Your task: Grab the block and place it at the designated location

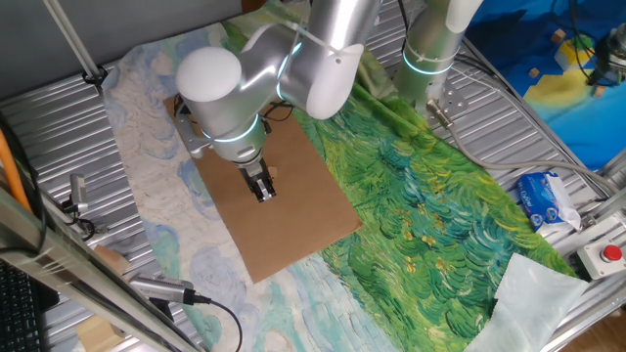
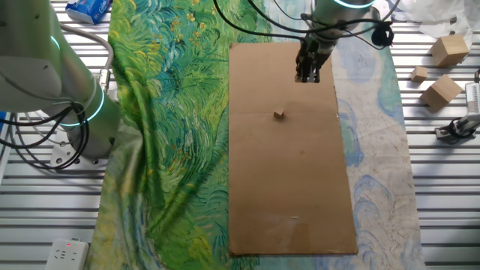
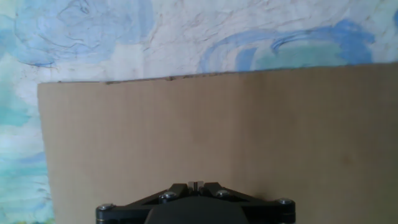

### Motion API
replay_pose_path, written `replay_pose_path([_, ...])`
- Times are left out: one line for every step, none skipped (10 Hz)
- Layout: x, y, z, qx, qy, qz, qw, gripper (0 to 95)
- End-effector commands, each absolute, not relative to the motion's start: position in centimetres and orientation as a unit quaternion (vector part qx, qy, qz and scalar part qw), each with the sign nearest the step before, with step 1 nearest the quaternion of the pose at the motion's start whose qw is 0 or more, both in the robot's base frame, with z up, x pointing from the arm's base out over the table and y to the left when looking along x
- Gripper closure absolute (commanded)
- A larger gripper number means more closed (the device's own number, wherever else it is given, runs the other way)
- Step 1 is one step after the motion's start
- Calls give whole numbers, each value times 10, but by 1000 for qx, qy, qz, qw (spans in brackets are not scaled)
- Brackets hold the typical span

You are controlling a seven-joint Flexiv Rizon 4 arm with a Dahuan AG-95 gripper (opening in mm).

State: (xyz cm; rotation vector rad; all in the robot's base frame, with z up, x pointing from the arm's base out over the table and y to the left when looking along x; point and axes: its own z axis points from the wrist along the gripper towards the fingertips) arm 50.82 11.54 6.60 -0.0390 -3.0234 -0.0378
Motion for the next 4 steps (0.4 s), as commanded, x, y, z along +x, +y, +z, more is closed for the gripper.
replay_pose_path([507,116,68,-11,-998,-14,59,950])
replay_pose_path([507,116,68,-8,-998,-14,59,950])
replay_pose_path([507,117,67,-8,-998,-14,59,950])
replay_pose_path([507,117,67,-8,-998,-14,59,950])
